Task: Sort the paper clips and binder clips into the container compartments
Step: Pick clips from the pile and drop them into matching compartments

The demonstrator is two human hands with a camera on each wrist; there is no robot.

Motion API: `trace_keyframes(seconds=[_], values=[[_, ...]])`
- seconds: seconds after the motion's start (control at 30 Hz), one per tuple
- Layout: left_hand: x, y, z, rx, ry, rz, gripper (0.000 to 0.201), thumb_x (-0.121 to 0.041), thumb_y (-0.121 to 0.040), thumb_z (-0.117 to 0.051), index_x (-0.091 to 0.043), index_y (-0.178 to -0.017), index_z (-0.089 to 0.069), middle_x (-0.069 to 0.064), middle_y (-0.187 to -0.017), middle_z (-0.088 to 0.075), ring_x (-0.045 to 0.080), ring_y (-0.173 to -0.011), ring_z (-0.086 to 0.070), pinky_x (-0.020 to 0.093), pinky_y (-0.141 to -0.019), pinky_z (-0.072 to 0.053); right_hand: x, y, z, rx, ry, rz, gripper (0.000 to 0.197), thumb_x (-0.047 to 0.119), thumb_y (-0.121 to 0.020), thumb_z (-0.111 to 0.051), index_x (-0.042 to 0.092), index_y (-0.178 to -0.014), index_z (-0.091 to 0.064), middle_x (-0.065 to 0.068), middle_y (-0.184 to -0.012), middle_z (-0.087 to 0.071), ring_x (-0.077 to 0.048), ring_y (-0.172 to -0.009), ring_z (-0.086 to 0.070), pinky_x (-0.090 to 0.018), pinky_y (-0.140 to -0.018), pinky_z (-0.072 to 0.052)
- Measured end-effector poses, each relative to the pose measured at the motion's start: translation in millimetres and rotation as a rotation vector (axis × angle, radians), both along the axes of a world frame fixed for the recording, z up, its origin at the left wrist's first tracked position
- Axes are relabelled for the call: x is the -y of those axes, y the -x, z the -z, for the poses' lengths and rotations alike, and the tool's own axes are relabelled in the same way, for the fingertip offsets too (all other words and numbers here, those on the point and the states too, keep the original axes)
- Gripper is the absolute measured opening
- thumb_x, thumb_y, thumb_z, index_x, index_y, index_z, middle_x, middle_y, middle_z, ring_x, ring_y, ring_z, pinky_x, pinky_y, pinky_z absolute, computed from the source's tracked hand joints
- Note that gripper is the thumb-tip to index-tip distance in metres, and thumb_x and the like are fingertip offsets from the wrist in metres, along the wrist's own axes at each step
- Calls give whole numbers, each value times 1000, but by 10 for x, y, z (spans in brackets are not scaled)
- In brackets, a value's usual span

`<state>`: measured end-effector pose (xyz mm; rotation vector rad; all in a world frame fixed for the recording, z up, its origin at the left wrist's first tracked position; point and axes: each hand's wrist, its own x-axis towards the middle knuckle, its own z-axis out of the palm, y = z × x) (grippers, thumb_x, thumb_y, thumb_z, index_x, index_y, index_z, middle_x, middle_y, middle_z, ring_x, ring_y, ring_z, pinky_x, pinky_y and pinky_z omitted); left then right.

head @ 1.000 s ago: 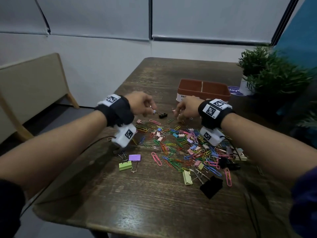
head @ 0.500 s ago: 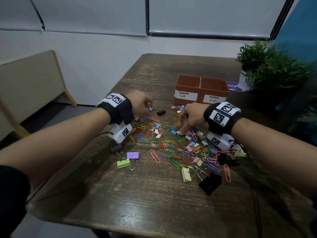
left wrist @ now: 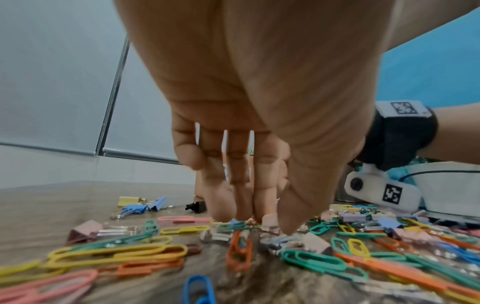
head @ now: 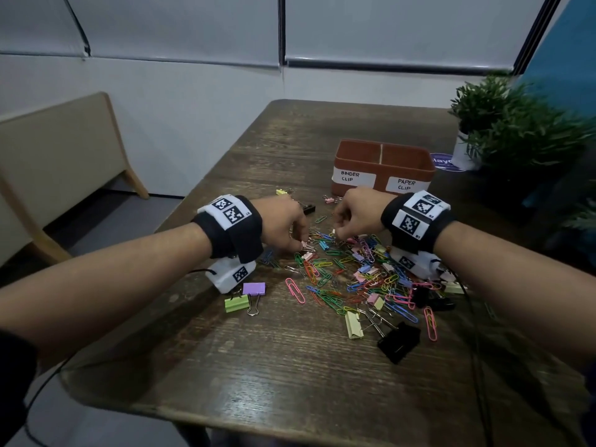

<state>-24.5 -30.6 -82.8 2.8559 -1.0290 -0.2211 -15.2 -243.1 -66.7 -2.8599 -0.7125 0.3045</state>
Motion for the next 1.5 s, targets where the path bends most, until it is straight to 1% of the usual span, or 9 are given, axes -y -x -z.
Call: trace_keyframes(seconds=[0.13, 0.33, 0.4, 0.57, 0.7, 0.87, 1.07, 1.2, 1.5], values=[[-77, -13, -187, -85, 131, -77, 14, -28, -79, -76, -31, -93, -76, -20, -71, -68, -3, -66, -62, 16, -66, -50, 11, -160, -107, 64, -113, 58, 10, 27, -84, -74, 17, -83, -77, 7, -77, -72, -7, -74, -66, -27, -73, -56], [-241, -337, -367, -141, 292, -280, 12, -18, -80, -77, -23, -91, -75, -10, -73, -74, 7, -72, -69, 17, -75, -51, -177, -496, -14, 192, -90, 160, 11, 37, -87, -70, 29, -90, -77, 9, -88, -73, -9, -87, -65, -32, -72, -56], [-262, -478, -328, -47, 247, -360, 13, -21, -78, -80, -20, -89, -75, -9, -76, -73, 11, -75, -70, 25, -77, -55, -248, -545, 14, 212, -52, 173, 13, 34, -90, -69, 26, -97, -77, 4, -94, -73, -14, -90, -66, -25, -63, -49], [-272, -672, -204, 36, 7, -452, 28, -34, -75, -82, -18, -96, -71, -3, -94, -71, 16, -89, -65, 31, -80, -54, -317, -534, 57, 144, -3, 144, 26, 33, -82, -77, 27, -108, -74, 5, -98, -68, -15, -92, -64, -30, -78, -54], [-223, -513, -209, 62, 5, -353, 20, -36, -78, -78, -22, -90, -72, -8, -83, -69, 13, -84, -65, 27, -74, -53, -330, -398, 26, 3, -92, 21, 24, 35, -72, -86, 32, -94, -78, 9, -82, -70, -9, -81, -65, -24, -70, -51], [-107, -165, -80, -25, -88, -231, 32, -54, -73, -76, -23, -79, -73, -7, -71, -70, 9, -66, -63, 24, -59, -48, -450, -274, 108, -22, 39, -160, 37, 31, -76, -83, 38, -110, -73, 10, -88, -70, 0, -68, -57, -14, -58, -39], [-71, -40, 12, -38, -27, -226, 26, -40, -72, -82, -23, -89, -71, -15, -72, -62, 3, -67, -58, 24, -67, -50, -490, -223, 130, -4, 89, -117, 33, 37, -71, -86, 33, -102, -76, 15, -81, -62, -6, -76, -57, -23, -66, -42], [-90, 31, 10, -16, -24, -193, 18, -35, -76, -79, -21, -85, -71, -11, -75, -67, 7, -71, -61, 24, -66, -49, -468, -162, 118, -10, 89, -66, 26, 40, -69, -88, 32, -79, -65, 12, -74, -57, -11, -74, -58, -31, -72, -52], [-212, 131, -112, -50, 59, -144, 5, -25, -80, -76, -22, -83, -73, -16, -70, -68, -4, -64, -60, 10, -60, -43, -297, -37, 49, -69, -62, -67, 19, 31, -73, -86, 22, -78, -70, 7, -76, -70, -5, -66, -61, -23, -60, -47]])
